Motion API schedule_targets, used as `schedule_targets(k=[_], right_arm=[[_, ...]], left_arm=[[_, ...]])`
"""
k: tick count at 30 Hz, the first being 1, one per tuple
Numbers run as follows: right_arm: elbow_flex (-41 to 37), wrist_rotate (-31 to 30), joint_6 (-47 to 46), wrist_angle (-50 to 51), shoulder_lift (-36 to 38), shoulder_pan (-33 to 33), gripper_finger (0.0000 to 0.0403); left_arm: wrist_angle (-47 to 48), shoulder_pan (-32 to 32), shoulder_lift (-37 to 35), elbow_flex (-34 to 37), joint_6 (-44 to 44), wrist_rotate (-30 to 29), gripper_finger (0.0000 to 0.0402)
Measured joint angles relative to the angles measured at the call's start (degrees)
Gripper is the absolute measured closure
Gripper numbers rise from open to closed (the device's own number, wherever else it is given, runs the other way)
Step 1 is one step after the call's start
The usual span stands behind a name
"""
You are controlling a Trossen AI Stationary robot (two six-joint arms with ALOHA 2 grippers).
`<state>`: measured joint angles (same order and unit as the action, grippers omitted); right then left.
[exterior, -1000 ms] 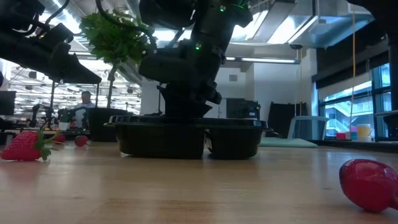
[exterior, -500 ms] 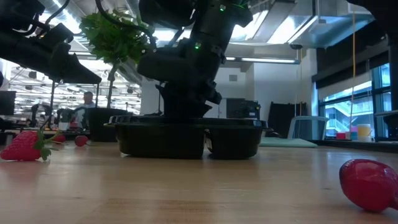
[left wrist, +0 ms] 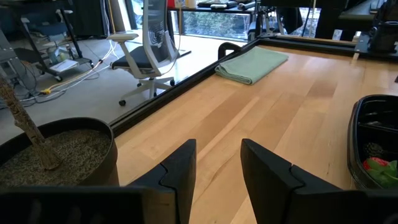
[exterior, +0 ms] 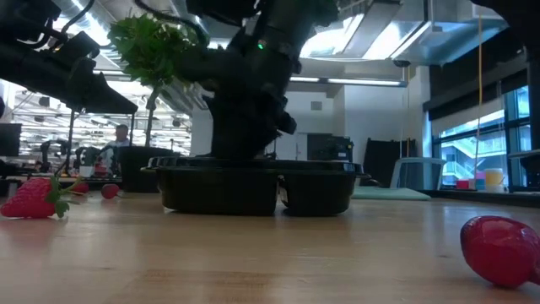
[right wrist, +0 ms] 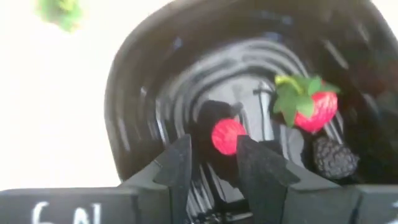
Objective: Pick and placing Produce into tupperware
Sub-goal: Put the bottom red cherry into the right section of the black bin
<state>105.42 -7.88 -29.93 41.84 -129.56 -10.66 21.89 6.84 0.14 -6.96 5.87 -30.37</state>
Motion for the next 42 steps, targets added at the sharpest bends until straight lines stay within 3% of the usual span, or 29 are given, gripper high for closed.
schedule_targets(k=[7,14,19,27,34,42], right_arm=[[4.3,0.0,-1.2,2.3,0.0,0.0,0.0272],[11.3,1.1,-0.8,12.3,0.0,-0.6,0.0272],[16.4,3.2,1.5,22.2,0.0,-5.2,0.0272],[20.4,1.7,-4.4,33.6,0.0,-14.5,0.0271],[19.9,-4.3,-17.2,40.5,0.0,-21.8,0.0272],[19.9,-4.8,-31.3,46.8,0.0,-26.0,0.0272]], left_arm=[[0.0,0.0,0.0,0.0,0.0,0.0,0.0282],[0.0,0.0,0.0,0.0,0.0,0.0,0.0282],[0.0,0.0,0.0,0.0,0.0,0.0,0.0282],[0.0,0.0,0.0,0.0,0.0,0.0,0.0282],[0.0,0.0,0.0,0.0,0.0,0.0,0.0282],[0.0,0.0,0.0,0.0,0.0,0.0,0.0282]])
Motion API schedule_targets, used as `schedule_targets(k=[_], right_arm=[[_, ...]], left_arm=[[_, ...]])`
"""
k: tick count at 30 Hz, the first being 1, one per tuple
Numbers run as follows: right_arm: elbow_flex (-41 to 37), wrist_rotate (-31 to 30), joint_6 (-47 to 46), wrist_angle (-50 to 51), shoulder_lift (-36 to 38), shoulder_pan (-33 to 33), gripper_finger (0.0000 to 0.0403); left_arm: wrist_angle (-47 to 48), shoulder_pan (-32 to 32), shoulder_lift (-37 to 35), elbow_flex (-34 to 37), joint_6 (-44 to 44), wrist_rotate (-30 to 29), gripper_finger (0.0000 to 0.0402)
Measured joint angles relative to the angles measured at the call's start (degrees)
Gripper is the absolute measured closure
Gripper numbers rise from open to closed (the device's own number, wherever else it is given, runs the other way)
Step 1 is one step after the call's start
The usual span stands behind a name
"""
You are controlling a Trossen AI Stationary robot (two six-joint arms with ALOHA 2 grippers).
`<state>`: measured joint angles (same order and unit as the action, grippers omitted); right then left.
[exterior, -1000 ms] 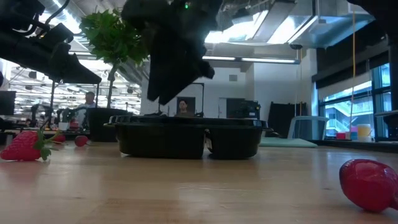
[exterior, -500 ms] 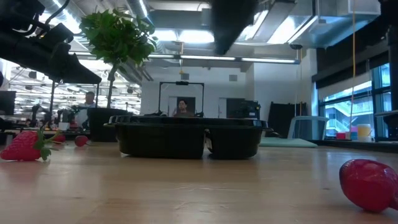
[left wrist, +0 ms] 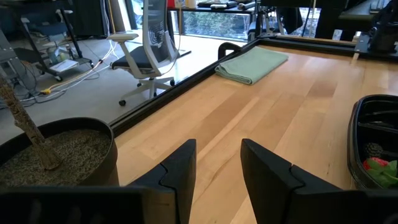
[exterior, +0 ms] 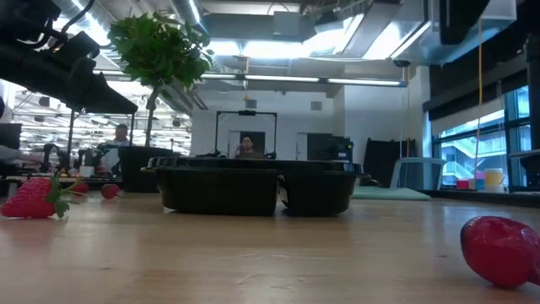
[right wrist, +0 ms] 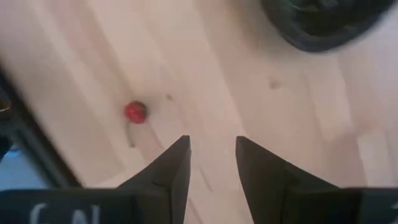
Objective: Pick and placing Produce into tupperware
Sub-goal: Put the bottom red cherry into the right section of the black bin
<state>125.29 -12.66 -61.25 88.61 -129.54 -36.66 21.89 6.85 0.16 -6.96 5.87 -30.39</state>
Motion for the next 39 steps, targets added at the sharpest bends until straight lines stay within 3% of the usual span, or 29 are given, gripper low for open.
schedule_targets(k=[7,39], right_arm=[[0.0,-4.8,-1.2,1.4,0.4,-0.4,0.0272],[0.0,-6.3,0.6,-0.6,0.5,2.8,0.0272]], left_arm=[[0.0,0.0,0.0,0.0,0.0,0.0,0.0282],[0.0,0.0,0.0,0.0,0.0,0.0,0.0282]])
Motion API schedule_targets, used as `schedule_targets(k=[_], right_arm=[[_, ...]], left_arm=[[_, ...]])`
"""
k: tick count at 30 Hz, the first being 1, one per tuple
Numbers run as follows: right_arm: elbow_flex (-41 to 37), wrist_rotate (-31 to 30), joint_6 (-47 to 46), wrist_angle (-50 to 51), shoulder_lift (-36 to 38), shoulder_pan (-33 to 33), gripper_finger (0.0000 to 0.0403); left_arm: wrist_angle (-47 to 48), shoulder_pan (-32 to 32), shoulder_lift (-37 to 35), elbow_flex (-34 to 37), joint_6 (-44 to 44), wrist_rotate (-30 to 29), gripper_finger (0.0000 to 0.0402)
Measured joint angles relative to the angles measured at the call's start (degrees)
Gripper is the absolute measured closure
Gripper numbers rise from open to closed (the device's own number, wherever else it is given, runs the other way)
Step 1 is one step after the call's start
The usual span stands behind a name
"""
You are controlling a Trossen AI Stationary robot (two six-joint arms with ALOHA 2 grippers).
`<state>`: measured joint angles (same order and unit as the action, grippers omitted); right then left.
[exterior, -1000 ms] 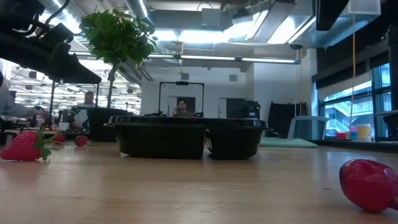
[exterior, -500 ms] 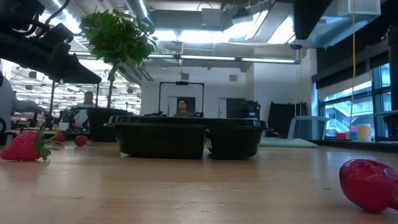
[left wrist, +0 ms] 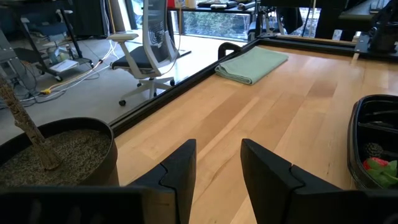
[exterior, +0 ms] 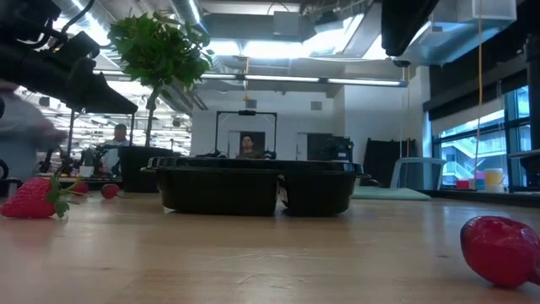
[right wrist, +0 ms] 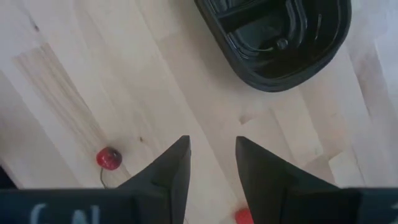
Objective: Pick and placing Produce into tupperware
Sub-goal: Put the bottom red cherry into the right section of the black bin
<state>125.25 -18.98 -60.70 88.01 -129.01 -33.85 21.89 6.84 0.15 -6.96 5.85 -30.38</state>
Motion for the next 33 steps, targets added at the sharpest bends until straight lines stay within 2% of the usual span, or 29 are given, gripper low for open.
schedule_targets(k=[25,33], right_arm=[[0.0,0.0,-0.3,-0.8,0.0,0.0,0.0272],[0.0,0.1,-4.8,-1.4,0.0,0.0,0.0272]], left_arm=[[0.0,0.0,0.0,0.0,0.0,0.0,0.0282],[0.0,0.0,0.0,0.0,0.0,0.0,0.0282]])
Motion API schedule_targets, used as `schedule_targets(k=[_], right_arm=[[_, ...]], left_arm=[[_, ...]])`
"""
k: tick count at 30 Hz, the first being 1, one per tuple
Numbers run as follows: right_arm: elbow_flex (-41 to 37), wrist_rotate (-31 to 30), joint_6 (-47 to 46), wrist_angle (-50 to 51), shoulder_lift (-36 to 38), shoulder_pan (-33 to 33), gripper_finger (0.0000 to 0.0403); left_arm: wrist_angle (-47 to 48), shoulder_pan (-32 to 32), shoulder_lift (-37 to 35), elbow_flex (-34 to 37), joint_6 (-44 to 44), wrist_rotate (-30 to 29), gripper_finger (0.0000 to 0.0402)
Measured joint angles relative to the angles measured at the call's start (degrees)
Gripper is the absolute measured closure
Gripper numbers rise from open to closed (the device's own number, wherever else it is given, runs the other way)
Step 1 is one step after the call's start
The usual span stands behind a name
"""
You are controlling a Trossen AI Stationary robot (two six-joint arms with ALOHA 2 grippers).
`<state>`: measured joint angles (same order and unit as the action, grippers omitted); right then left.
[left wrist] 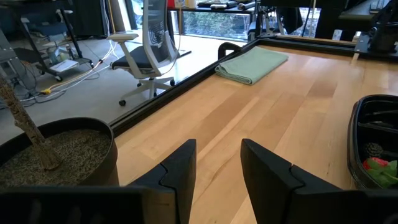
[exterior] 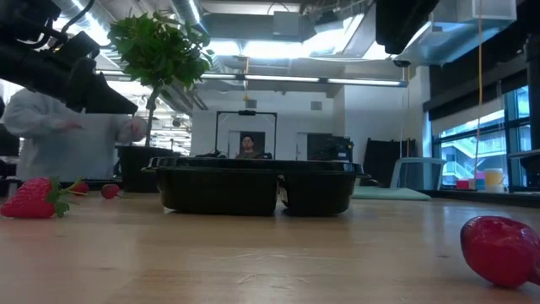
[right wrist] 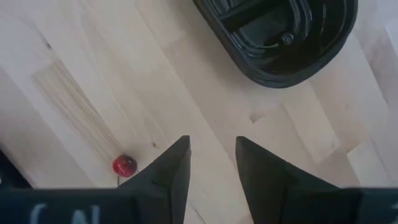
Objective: Pick and placing Produce into tupperware
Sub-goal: Put the bottom red cherry into the right section of the black bin
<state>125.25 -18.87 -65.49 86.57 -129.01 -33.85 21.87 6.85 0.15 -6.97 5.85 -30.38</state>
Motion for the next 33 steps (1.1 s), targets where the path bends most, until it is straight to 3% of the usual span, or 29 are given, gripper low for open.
schedule_targets(k=[18,21,29,33], right_arm=[[0.0,0.0,2.8,0.3,0.0,0.0,0.0272],[0.0,1.1,-0.4,0.6,0.0,0.0,0.0272],[-0.1,7.0,-14.7,3.5,-1.9,-2.5,0.0272],[-0.1,7.0,-15.3,-2.7,-3.7,-3.8,0.0272]], left_arm=[[0.0,0.0,0.0,0.0,0.0,0.0,0.0282],[0.0,0.0,0.0,0.0,-0.4,-0.1,0.0282],[0.0,0.0,0.0,0.0,-12.2,-0.9,0.0282],[0.0,0.0,0.0,0.0,-12.4,-0.9,0.0282]])
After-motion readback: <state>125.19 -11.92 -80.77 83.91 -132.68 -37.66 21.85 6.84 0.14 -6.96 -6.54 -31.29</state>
